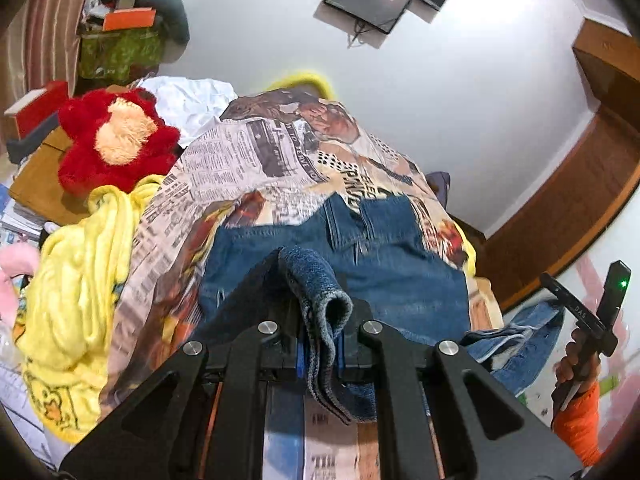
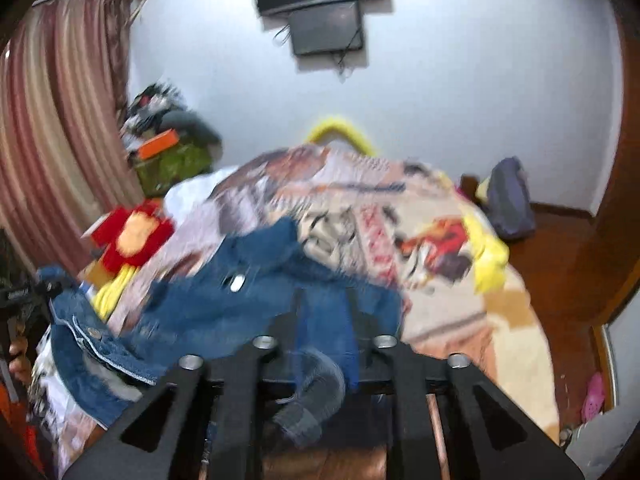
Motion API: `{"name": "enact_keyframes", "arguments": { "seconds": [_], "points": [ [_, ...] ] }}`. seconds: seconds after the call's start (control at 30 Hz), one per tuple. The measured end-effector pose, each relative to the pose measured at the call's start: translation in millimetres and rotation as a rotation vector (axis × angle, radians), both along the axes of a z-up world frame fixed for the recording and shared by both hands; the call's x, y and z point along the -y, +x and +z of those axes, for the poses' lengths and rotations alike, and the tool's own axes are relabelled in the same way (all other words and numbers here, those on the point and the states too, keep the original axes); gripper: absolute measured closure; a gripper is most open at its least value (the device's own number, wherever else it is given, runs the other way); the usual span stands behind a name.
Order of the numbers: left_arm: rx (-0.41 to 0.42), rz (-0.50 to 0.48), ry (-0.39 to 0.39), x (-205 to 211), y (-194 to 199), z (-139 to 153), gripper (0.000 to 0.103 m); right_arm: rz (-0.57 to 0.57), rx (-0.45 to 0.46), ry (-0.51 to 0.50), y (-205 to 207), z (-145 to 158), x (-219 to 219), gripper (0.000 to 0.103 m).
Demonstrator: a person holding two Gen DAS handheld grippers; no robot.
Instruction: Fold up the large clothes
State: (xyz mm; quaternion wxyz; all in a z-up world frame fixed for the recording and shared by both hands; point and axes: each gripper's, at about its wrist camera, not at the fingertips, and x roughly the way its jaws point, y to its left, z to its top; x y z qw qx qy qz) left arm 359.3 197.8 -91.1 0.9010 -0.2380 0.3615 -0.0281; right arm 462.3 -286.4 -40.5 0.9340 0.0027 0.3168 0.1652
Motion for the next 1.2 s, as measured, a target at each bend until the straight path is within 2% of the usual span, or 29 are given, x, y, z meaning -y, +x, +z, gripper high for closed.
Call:
{"name": "enact_keyframes", "arguments": {
  "seconds": [0.1, 0.2, 0.33, 0.43, 0.57, 0.63, 0.7, 0.77, 0.8, 0.83, 0.87, 0.9, 0.97, 1.03, 1.13, 1.2],
  "points": [
    [-0.032, 0.000, -0.031, -5.4, 27.6, -9.6, 0.093, -0.053, 0.021, 0.011, 33.7, 9.6, 8.9, 0.093],
    [-0.078, -0.003, 0.007, 0.1, 50.5, -27.9, 0.092, -0.100, -0.006, 0.004, 61.9, 2.5, 16.1, 0.093],
    [-0.169, 0.014, 0.125, 8.3, 67.0, -64.7, 0.092, -0.086, -0.061, -0.042, 71.8, -31.6, 14.0, 0.093],
    [-0.271, 0.024, 0.207, 10.2, 78.0, -98.1, 0.092, -0.081, -0.096, -0.092, 69.1, -59.8, 11.0, 0.093],
    [-0.362, 0.010, 0.170, 1.6, 82.9, -122.9, 0.092, -0.031, -0.170, -0.102, 61.1, -87.8, 6.8, 0.093],
    [-0.368, 0.012, 0.135, -4.1, 80.1, -123.3, 0.089, 0.007, -0.200, -0.108, 56.4, -97.5, 1.9, 0.093],
    [-0.367, 0.022, 0.096, -10.8, 77.4, -119.7, 0.081, 0.056, -0.236, -0.128, 51.3, -106.9, -6.3, 0.093],
    [-0.370, 0.036, 0.065, -17.6, 75.7, -117.0, 0.059, 0.120, -0.292, -0.178, 44.3, -121.9, -20.1, 0.093],
    [-0.364, 0.054, 0.071, -20.6, 74.0, -114.1, 0.053, 0.135, -0.306, -0.202, 43.1, -127.2, -25.0, 0.093],
    [-0.357, 0.071, 0.089, -21.0, 73.5, -109.4, 0.048, 0.150, -0.325, -0.248, 41.2, -136.8, -31.8, 0.093],
    [-0.346, 0.088, 0.112, -22.5, 71.3, -104.3, 0.048, 0.154, -0.338, -0.329, 39.8, -150.6, -40.9, 0.093],
    [-0.334, 0.095, 0.133, -23.6, 68.6, -98.9, 0.048, 0.157, -0.332, -0.368, 38.2, -156.4, -44.5, 0.093],
    [-0.315, 0.099, 0.159, -26.2, 64.3, -91.3, 0.047, 0.176, -0.276, -0.465, 30.3, -167.3, -53.0, 0.093],
    [-0.300, 0.095, 0.197, -26.4, 57.8, -85.0, 0.042, 0.174, -0.231, -0.521, 24.1, -169.3, -55.3, 0.092],
    [-0.287, 0.084, 0.295, -24.5, 45.3, -80.2, 0.035, 0.128, -0.224, -0.575, 25.0, -172.6, -51.7, 0.092],
    [-0.292, 0.053, 0.374, -20.1, 35.7, -81.5, 0.035, 0.120, -0.226, -0.556, 25.2, -174.4, -44.5, 0.092]
  ]
}}
